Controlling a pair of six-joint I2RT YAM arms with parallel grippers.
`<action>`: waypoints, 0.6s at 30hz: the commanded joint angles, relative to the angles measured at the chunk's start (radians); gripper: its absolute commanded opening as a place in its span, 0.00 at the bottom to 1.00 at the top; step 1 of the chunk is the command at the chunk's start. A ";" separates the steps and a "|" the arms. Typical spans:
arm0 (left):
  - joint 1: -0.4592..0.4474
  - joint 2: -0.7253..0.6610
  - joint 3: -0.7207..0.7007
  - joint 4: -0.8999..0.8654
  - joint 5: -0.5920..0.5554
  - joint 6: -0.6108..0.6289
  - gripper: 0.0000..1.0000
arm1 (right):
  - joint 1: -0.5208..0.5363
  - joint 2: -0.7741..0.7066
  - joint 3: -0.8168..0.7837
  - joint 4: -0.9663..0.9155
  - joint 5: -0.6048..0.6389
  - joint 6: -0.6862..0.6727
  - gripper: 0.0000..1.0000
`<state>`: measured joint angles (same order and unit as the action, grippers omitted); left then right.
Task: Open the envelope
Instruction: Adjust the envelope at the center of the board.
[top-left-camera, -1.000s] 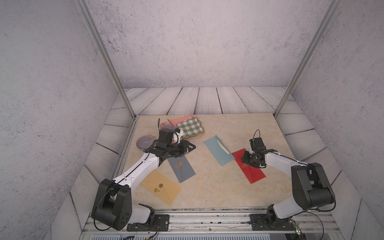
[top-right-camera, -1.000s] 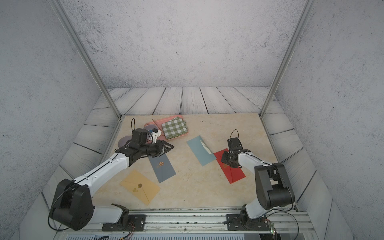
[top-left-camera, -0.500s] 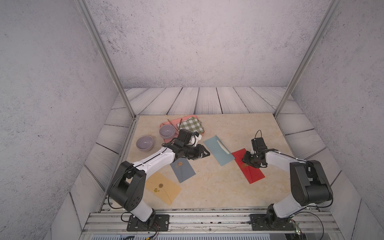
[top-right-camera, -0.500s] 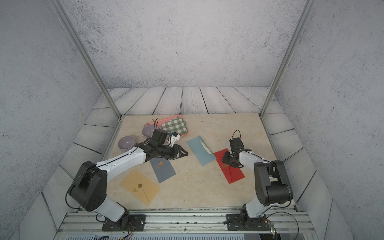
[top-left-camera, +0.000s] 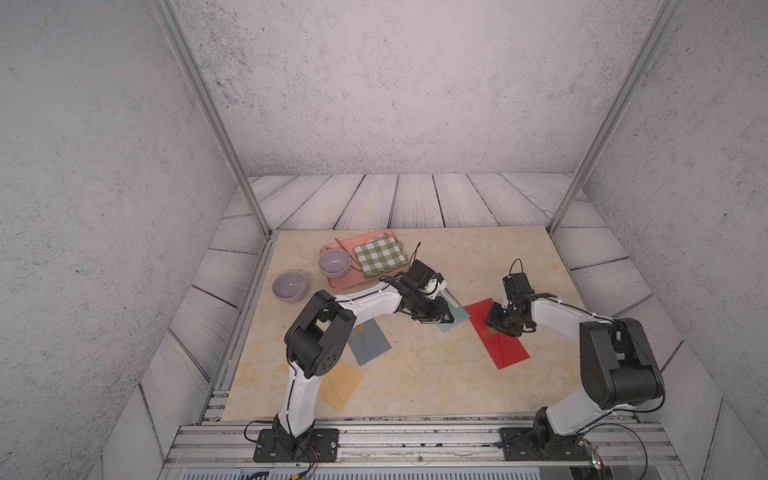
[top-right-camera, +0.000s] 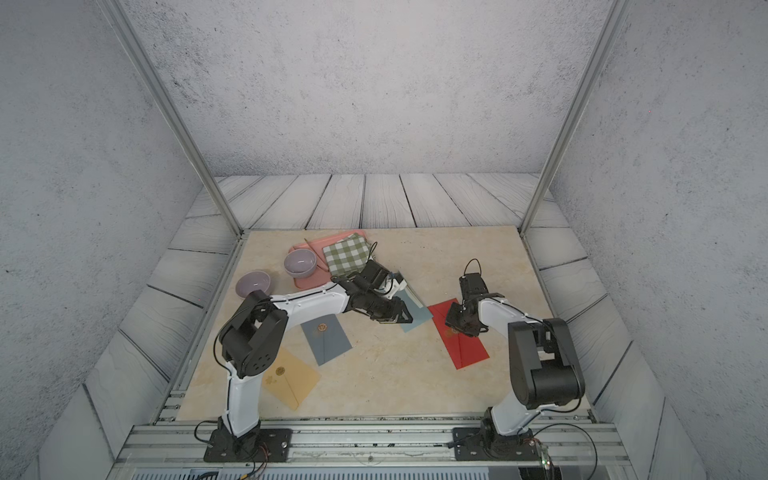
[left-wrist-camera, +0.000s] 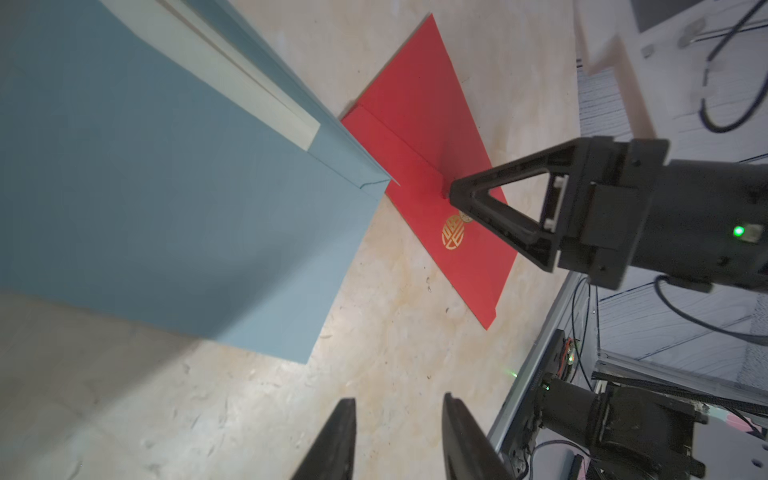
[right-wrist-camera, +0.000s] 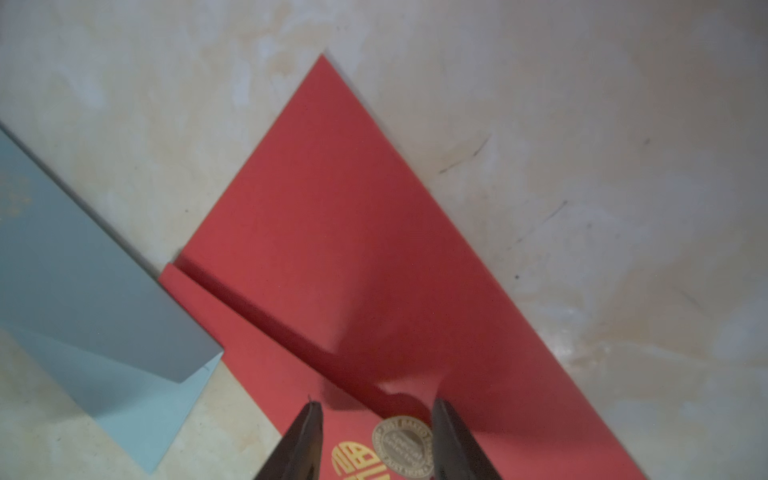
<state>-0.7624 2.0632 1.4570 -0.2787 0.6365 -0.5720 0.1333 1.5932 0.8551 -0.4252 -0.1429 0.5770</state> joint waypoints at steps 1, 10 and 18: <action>-0.001 0.047 0.047 -0.035 -0.027 0.029 0.38 | -0.003 -0.010 0.039 -0.060 -0.016 -0.040 0.47; 0.003 0.135 0.091 -0.059 -0.073 0.047 0.36 | -0.002 0.010 0.023 -0.022 -0.104 -0.035 0.46; 0.027 0.176 0.079 -0.079 -0.110 0.046 0.34 | -0.005 -0.030 0.064 -0.104 0.043 -0.055 0.48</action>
<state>-0.7502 2.1986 1.5311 -0.3122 0.5690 -0.5411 0.1333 1.5909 0.9062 -0.4976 -0.1234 0.5426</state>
